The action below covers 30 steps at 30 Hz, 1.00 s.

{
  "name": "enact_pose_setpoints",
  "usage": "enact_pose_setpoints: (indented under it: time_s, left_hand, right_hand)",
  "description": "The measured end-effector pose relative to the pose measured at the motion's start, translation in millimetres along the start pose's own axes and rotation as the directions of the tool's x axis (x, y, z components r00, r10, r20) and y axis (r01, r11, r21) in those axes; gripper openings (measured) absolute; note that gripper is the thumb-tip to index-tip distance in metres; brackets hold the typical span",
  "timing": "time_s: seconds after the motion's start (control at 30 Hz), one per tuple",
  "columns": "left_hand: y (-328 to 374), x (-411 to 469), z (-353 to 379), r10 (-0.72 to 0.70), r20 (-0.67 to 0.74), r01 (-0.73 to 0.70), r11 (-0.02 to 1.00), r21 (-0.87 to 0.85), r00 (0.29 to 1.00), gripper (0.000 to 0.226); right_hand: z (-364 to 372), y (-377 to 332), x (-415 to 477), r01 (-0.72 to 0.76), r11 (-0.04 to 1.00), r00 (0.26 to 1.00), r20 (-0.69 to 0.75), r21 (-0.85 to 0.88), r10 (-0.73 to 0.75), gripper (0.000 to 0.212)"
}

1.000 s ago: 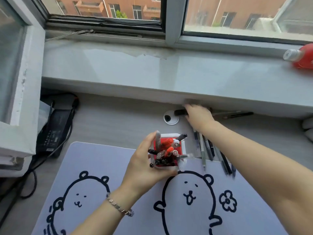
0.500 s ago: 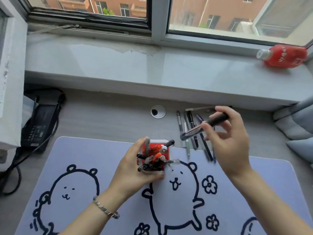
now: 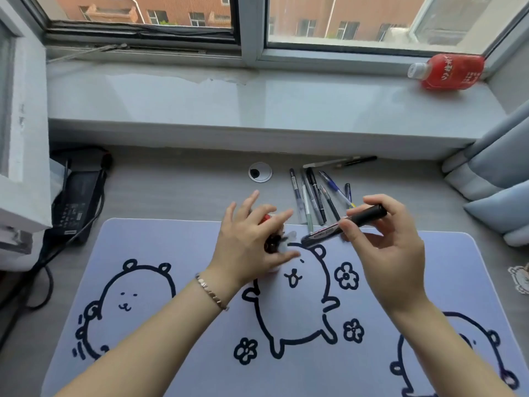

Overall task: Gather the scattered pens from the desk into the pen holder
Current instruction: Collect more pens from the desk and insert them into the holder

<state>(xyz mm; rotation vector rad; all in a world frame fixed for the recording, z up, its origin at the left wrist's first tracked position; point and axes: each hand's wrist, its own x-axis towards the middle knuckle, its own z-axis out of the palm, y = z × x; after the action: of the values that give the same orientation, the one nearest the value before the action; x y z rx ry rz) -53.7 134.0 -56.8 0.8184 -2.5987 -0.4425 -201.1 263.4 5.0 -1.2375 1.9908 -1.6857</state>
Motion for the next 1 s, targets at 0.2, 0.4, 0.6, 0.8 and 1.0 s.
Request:
enact_pose_setpoints:
  time_s: [0.2,0.4,0.6,0.8,1.0]
  left_hand:
    - [4,1,0,-0.280,-0.100,0.207,0.867,-0.454,0.955,0.018]
    - [2,-6,0,-0.370,-0.103,0.235,0.757,-0.610,0.923,0.015]
    - [-2,-17,-7,-0.348,0.079,0.302,0.652,-0.696,0.934,0.022]
    - [-3,-26,-7,-0.289,0.068,0.254,0.679,-0.689,0.955,0.037]
    - [-2,-12,-7,-0.302,0.110,0.306,0.747,-0.590,0.947,0.043]
  right_hand:
    - [13,-4,-4,0.007,0.997,0.999,-0.034,0.078,-0.004,0.029]
    - [49,1,-5,0.014,0.999,0.999,0.028,0.047,-0.015,0.027]
    - [70,16,-4,0.119,0.980,0.957,0.281,-0.160,-0.070,0.027]
    - [73,44,-43,0.205,0.923,0.962,0.243,-0.327,-0.128,0.040]
    - [75,25,2,-0.412,0.911,0.866,0.302,-0.024,0.399,0.009]
